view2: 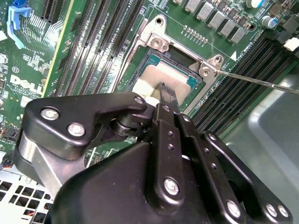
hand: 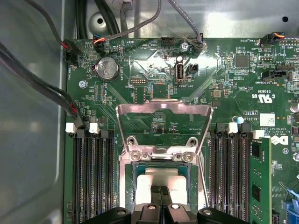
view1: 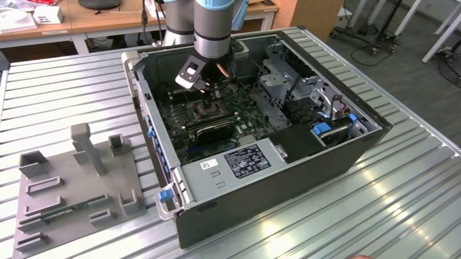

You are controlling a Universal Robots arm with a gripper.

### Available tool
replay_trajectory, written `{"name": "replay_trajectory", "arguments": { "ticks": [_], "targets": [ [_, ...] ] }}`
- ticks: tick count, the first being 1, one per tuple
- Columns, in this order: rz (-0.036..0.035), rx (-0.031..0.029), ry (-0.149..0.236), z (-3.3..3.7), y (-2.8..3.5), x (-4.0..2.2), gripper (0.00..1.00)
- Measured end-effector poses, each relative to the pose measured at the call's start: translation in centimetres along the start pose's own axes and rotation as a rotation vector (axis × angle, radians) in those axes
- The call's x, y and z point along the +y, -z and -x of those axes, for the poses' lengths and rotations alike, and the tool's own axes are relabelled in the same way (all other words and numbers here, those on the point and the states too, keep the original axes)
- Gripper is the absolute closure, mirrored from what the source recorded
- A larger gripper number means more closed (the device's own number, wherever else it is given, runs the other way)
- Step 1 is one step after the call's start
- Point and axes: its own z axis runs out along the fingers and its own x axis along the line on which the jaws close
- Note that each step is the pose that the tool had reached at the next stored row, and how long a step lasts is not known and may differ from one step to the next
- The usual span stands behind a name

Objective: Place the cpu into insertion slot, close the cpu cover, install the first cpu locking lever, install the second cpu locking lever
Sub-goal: 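Place the cpu into insertion slot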

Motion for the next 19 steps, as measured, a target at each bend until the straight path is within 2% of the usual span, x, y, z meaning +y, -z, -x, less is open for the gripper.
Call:
{"name": "replay_trajectory", "arguments": {
  "ticks": [12, 19],
  "targets": [
    [-0.0004, -0.0007, 0.000, 0.04, -0.43, -0.02, 0.89],
    [-0.0005, -0.0009, 0.000, 0.06, -0.44, -0.03, 0.89]
  ]
}}
